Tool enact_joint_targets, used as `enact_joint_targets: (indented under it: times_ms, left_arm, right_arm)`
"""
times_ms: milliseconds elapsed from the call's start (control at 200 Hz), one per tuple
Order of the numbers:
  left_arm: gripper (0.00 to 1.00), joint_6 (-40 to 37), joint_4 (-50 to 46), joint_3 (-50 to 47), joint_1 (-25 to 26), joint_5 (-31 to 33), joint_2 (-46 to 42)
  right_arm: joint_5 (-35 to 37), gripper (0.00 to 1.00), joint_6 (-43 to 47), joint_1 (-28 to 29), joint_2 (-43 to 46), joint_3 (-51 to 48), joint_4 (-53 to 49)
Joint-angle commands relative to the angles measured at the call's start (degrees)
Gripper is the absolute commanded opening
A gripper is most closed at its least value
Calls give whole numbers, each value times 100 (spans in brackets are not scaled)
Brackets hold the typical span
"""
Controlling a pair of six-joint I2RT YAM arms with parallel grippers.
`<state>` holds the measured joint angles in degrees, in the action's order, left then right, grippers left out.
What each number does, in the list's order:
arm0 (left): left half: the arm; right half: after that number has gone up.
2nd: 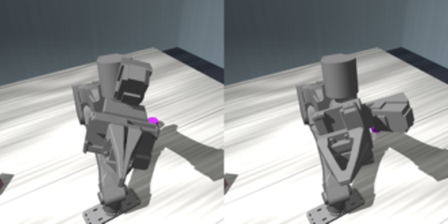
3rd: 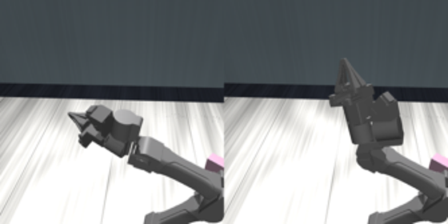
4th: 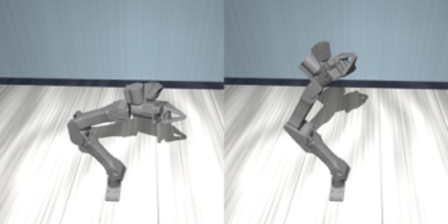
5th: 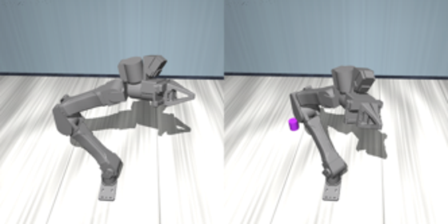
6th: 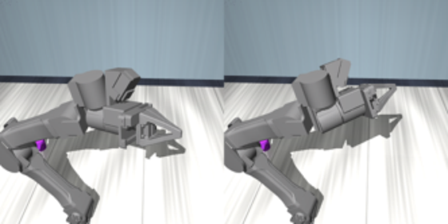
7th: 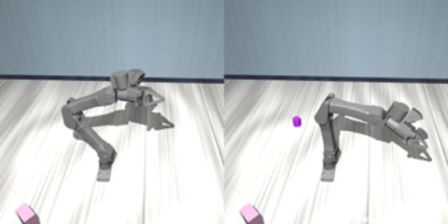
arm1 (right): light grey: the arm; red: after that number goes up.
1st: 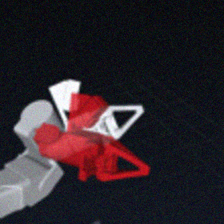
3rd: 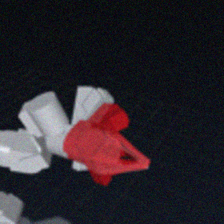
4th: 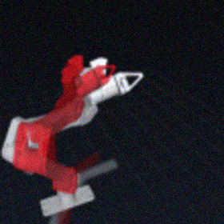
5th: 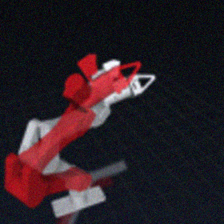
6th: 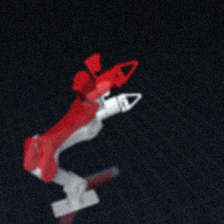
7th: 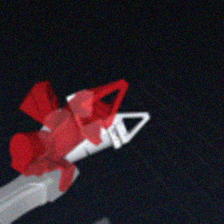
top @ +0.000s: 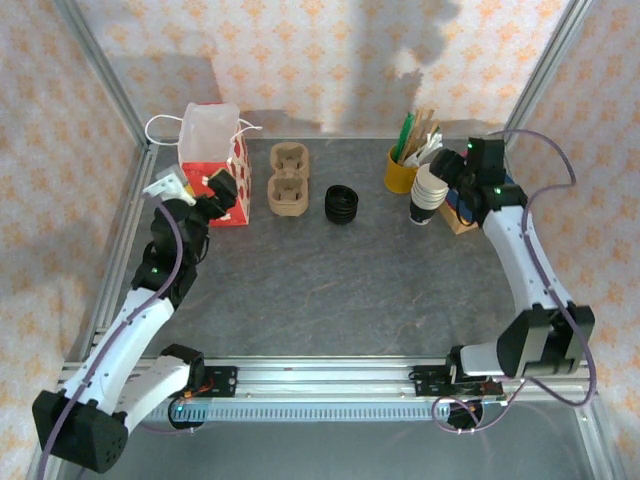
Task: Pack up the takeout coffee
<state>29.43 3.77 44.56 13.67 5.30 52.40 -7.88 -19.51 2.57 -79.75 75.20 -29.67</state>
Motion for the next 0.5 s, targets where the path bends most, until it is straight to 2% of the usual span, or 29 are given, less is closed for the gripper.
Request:
enact_joint_targets:
  times_ms: [0, 55, 105, 240, 495]
  left_arm:
    - [99, -282, -830, 285, 287, -394, 189]
    - [99, -371, -844, 284, 406, -308, 243]
    - [99, -410, -773, 248, 472, -324, 269]
    - [99, -455, -569, 162, 544, -446, 347]
    - [99, -506, -431, 119, 566, -469, 468]
  right_arm:
    - [273, 71, 129, -2, -319, 498, -1365]
    - [488, 69, 155, -4, -468, 586, -1414]
    - [616, 63, 166, -2, -617, 680, -1475]
    - [428, 49, 176, -3, -952, 815, -1417]
    - [295, 40, 171, -2, -1343, 1021, -1271]
